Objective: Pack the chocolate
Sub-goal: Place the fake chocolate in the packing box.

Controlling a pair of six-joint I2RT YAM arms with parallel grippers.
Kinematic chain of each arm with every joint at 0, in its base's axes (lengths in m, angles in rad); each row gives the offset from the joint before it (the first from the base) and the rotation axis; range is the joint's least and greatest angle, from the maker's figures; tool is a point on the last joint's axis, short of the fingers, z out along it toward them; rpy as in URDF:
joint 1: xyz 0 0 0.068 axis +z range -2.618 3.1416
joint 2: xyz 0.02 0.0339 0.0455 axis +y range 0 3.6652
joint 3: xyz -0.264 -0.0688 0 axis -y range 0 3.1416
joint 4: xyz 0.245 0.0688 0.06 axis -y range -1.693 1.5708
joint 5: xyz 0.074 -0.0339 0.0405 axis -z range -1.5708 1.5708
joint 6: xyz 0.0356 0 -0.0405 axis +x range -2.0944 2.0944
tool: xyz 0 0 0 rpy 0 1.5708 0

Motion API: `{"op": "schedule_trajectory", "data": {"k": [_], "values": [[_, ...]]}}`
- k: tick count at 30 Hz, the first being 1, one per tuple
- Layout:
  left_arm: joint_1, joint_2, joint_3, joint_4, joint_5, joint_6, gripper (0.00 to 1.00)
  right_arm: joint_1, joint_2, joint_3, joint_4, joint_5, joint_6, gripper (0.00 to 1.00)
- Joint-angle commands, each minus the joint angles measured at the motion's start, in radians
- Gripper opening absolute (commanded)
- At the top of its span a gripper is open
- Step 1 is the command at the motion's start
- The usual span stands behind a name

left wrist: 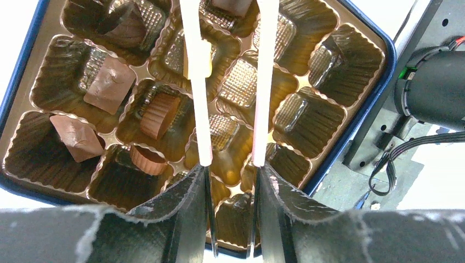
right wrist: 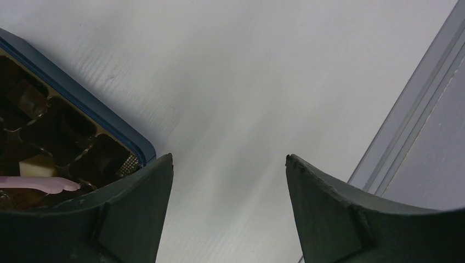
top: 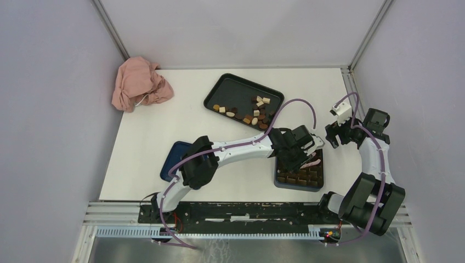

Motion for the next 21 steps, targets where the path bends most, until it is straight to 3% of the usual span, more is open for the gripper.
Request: {"op": "schedule_trajectory", "data": {"k": [1,12,21], "values": [[-0.006,-0.042,0.025,0.029,-0.010,0.014,0.40,-0.009,-0.029,0.009,0.004,-0.030,-0.012,0.81],[0.022,-0.332,-0.353,0.345,-0.001,-0.112,0.38,-0.034,-0.092,-0.011,0.006,-0.211,-0.017,0.81],[0.150,-0.581,-0.592,0.401,-0.023,-0.124,0.38,-0.034,-0.262,-0.095,0.207,-0.395,0.133,0.81]]}}
